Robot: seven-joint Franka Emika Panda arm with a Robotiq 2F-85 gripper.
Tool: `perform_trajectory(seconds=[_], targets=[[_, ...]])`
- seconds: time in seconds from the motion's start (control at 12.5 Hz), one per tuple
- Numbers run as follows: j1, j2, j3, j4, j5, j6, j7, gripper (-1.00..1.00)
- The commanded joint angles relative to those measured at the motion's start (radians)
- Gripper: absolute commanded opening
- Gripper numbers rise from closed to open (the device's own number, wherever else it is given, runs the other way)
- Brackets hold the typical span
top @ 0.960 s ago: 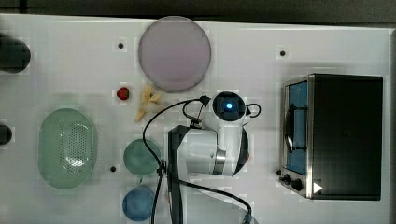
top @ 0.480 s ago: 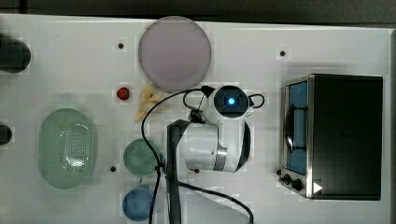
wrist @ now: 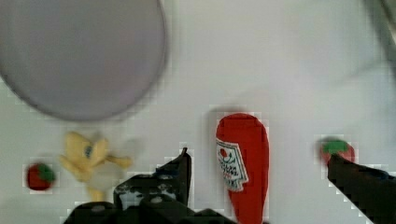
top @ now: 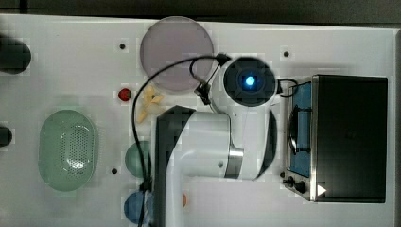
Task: Pick ketchup from plate and place it on table.
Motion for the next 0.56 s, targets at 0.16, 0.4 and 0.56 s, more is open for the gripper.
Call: perform_trajectory(seconds=[0.16, 0.4, 0.56], targets=[[0.009, -0.07, 0.02, 0.205, 0.005, -0.225, 0.283, 1.0], [0.009, -0.07, 0.025, 0.337, 0.001, -0.409, 0.283, 1.0], [0.008, -0.07, 0.02, 0.374, -0.002, -0.48, 0.283, 1.0]])
